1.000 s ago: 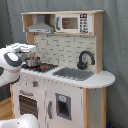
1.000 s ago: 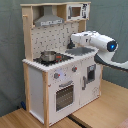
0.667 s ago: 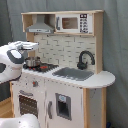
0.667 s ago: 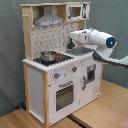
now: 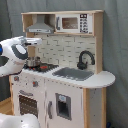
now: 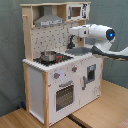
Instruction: Play with the kitchen
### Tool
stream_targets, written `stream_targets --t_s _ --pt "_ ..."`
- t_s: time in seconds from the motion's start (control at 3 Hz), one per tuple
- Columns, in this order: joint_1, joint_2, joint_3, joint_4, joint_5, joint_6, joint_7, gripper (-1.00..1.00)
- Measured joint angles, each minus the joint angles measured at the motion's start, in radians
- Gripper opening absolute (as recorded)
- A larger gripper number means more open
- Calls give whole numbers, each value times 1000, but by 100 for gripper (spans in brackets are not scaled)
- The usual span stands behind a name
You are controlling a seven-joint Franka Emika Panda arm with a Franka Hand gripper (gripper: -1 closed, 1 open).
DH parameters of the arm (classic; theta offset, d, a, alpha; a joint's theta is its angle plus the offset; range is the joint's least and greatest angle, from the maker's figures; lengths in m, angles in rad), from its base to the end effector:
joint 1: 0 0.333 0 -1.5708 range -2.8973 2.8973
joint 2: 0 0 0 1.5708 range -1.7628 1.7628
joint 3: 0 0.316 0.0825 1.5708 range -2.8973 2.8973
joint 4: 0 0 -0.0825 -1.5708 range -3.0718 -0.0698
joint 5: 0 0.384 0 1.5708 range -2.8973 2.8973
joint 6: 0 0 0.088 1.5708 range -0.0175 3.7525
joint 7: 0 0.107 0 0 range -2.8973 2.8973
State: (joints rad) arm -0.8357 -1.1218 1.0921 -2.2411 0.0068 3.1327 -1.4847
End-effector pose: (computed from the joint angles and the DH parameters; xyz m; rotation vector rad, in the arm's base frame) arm 0.3676 0.3516 0.6336 0.6066 1.4199 0.5286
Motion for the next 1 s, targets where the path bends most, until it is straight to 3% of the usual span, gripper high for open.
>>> stream_targets --t_s 1.0 --pt "-30 227 -14 124 0 0 -153 100"
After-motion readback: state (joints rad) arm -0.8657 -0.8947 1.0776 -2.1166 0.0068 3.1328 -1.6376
